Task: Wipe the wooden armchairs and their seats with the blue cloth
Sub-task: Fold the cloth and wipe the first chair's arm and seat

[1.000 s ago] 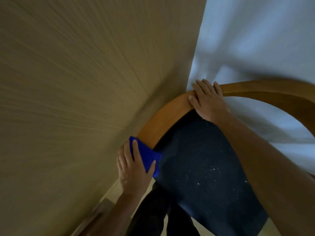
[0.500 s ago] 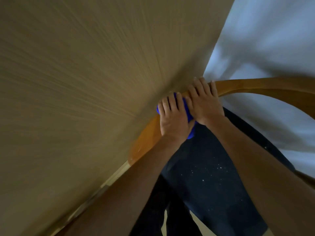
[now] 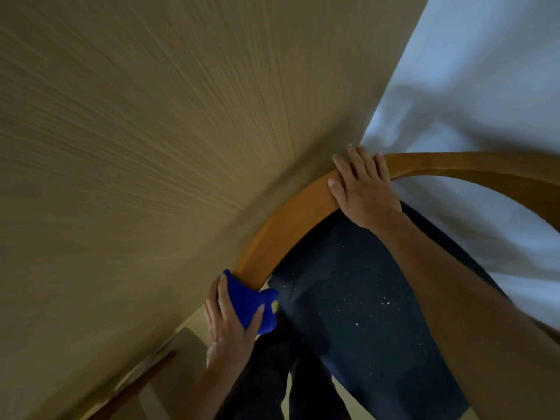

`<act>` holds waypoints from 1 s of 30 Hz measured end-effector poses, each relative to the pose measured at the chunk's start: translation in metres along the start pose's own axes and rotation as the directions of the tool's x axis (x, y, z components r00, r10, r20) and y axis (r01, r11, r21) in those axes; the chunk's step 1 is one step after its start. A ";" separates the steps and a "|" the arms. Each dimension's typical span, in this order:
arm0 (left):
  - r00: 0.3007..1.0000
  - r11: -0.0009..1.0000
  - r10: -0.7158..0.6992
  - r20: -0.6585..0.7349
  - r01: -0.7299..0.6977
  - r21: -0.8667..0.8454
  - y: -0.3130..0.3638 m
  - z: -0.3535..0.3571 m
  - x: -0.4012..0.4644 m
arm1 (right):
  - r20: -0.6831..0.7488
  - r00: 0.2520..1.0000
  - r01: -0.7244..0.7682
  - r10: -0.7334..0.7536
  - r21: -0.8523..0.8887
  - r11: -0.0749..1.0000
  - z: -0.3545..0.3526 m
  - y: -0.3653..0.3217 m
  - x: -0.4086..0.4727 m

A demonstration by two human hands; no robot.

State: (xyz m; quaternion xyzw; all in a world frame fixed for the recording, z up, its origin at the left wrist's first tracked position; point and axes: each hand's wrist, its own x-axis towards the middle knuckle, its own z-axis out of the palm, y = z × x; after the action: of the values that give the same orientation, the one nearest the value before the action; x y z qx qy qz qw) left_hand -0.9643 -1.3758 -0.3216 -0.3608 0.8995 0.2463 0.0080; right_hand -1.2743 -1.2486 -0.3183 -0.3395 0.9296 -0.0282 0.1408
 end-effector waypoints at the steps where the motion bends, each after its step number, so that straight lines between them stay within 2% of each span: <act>1: 1.000 0.999 -0.006 -0.010 0.006 -0.035 0.001 0.000 0.000 | 0.000 1.000 -0.001 0.001 -0.001 1.000 0.000 0.000 0.001; 4: 0.999 1.000 0.025 -0.037 -0.024 0.010 0.007 0.002 0.010 | 0.000 1.000 -0.009 0.009 0.003 1.000 0.000 0.001 0.004; 8: 0.995 0.968 0.092 -0.044 -0.079 0.239 0.032 0.001 0.030 | -0.013 1.000 -0.009 0.010 0.018 1.000 0.002 0.000 0.005; 12: 0.973 0.894 0.226 0.042 -0.224 0.389 0.093 0.013 0.085 | -0.006 1.000 -0.011 0.011 0.039 0.999 0.002 0.001 0.002; 15: 0.942 0.854 0.294 0.162 -0.335 0.399 0.144 0.029 0.124 | 0.001 1.000 0.000 0.000 0.064 0.998 0.000 0.005 0.002; 17: 0.925 0.835 0.333 0.184 -0.379 0.398 0.158 0.034 0.135 | 0.011 1.000 0.014 -0.015 0.071 0.997 0.000 0.008 0.002; 21: 0.907 0.816 0.369 0.203 -0.421 0.397 0.140 0.029 0.129 | 0.032 0.999 0.027 -0.030 0.065 0.998 0.000 0.012 0.000; 27: 0.949 0.855 0.264 0.172 -0.313 0.414 0.061 0.003 0.066 | 0.032 0.999 0.009 -0.011 0.062 0.998 0.000 0.009 -0.004; 30: 0.951 0.844 0.257 0.172 -0.307 0.440 0.056 0.005 0.062 | 0.051 0.999 -0.020 0.016 0.082 0.996 -0.001 0.007 -0.002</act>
State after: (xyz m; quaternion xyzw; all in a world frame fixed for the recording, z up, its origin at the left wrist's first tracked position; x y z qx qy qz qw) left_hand -1.0476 -1.3787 -0.3129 -0.1985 0.9735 0.0428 0.1053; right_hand -1.2775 -1.2423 -0.3175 -0.3256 0.9268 -0.0569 0.1783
